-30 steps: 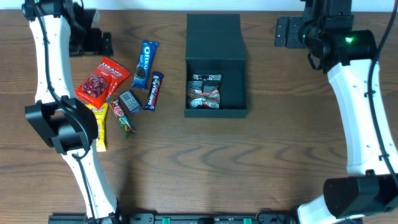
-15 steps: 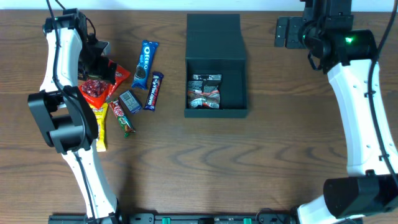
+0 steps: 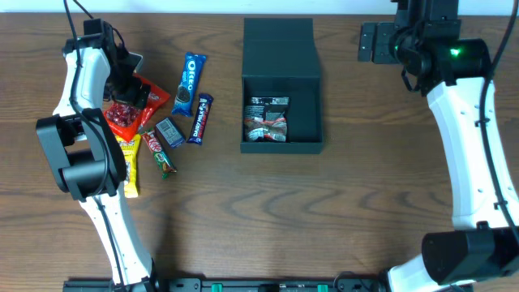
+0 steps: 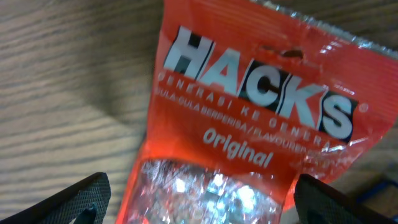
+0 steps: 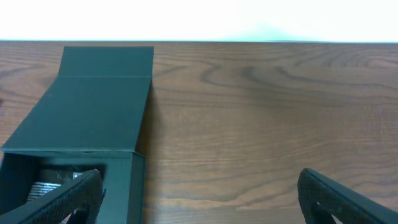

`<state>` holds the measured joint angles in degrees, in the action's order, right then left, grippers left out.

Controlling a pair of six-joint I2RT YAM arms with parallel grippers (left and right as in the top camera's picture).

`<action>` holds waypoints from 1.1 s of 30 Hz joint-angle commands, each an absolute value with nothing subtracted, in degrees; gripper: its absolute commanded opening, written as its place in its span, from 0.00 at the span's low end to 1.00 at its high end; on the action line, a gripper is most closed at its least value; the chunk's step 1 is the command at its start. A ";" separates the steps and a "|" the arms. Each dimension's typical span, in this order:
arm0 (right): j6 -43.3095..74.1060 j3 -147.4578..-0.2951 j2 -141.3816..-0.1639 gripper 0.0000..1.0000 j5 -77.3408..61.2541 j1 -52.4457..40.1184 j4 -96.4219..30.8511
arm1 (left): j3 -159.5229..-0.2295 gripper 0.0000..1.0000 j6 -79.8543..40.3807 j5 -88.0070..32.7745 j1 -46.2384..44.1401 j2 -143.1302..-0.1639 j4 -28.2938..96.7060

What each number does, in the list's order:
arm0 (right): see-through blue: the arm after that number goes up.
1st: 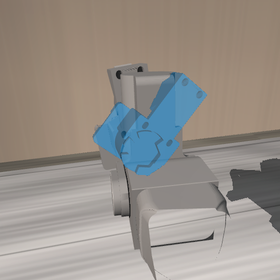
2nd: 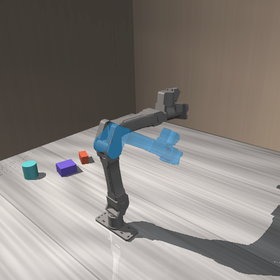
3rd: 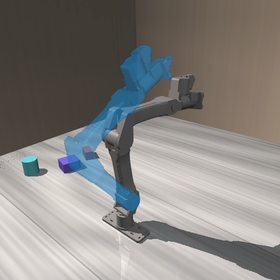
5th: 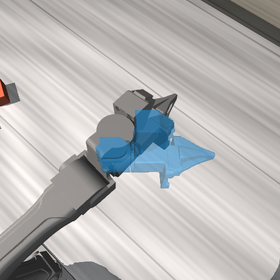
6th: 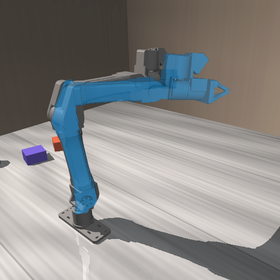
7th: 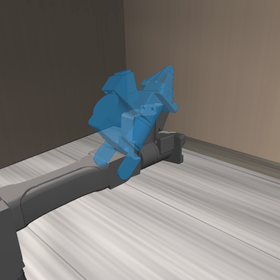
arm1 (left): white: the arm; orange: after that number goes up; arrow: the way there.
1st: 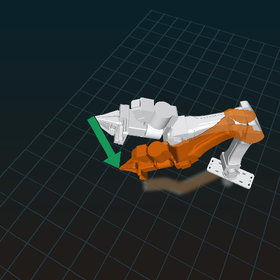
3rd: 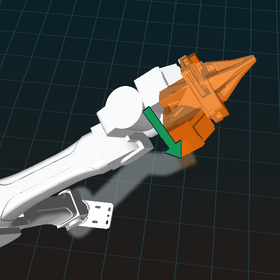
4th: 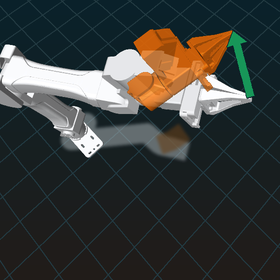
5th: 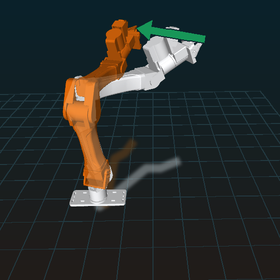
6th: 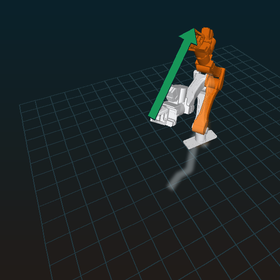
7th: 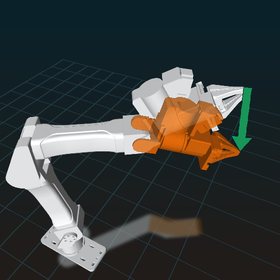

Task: Pack container
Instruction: 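Grasp the red Hacks candy bag in the pile with the left gripper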

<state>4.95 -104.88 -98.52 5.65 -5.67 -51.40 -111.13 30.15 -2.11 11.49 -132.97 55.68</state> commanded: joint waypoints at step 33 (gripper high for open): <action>6.66 -105.12 -97.36 0.99 5.82 -4.97 -49.82 | -126.56 0.06 13.10 -3.86 11.42 -135.20 60.71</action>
<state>5.87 -104.88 -98.52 5.63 -5.67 -50.06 -119.46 19.27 -3.88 11.53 -135.70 58.89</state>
